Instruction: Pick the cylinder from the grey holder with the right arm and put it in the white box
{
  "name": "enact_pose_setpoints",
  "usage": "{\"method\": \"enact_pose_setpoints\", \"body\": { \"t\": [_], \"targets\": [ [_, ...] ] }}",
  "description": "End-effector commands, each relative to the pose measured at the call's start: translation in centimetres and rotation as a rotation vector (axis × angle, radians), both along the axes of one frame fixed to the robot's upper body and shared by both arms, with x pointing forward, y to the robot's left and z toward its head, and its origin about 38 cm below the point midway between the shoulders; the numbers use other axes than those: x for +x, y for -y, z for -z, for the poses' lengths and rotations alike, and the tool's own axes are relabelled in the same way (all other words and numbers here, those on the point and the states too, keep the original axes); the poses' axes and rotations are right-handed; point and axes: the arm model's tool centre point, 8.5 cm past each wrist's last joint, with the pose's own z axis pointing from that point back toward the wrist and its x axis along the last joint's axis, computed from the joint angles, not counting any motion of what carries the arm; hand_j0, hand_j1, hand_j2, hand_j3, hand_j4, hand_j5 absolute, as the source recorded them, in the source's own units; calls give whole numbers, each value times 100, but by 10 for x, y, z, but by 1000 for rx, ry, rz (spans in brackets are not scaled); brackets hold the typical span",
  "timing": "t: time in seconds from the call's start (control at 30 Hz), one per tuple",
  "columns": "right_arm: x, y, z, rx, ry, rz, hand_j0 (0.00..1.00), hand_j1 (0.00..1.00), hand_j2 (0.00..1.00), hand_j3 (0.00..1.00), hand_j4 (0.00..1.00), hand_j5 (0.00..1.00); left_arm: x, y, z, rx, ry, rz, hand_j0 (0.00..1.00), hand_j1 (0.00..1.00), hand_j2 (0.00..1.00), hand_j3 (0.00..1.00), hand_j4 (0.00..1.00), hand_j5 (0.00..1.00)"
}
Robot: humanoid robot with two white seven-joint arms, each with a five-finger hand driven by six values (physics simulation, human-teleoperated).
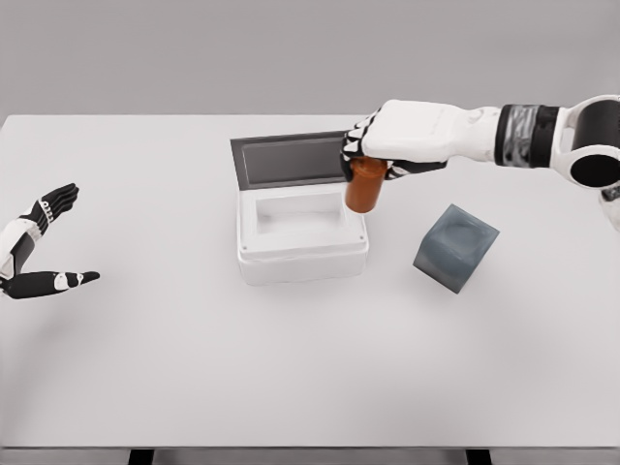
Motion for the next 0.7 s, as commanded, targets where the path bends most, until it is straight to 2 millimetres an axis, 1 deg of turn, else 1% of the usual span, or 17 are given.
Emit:
{"method": "enact_pose_setpoints", "body": {
  "t": [0.0, 0.1, 0.23, 0.67],
  "targets": [
    [1, -4, -1, 10, -4, 2, 39, 39, 39, 39, 39, 39, 0, -1, -1, -4, 0, -2, 100, 100, 100, 100, 100, 100],
    [1, -10, -5, 20, 5, -13, 39, 39, 39, 39, 39, 39, 0, -1, -1, -3, 0, -3, 100, 100, 100, 100, 100, 100],
    [0, -16, -3, 21, 1, -25, 39, 39, 39, 39, 39, 39, 0, -1, -1, -3, 0, -2, 100, 100, 100, 100, 100, 100],
    [-1, -21, 3, 11, -15, -23, 39, 39, 39, 39, 39, 39, 0, -1, 0, -3, -1, -2, 100, 100, 100, 100, 100, 100]
  ]
}}
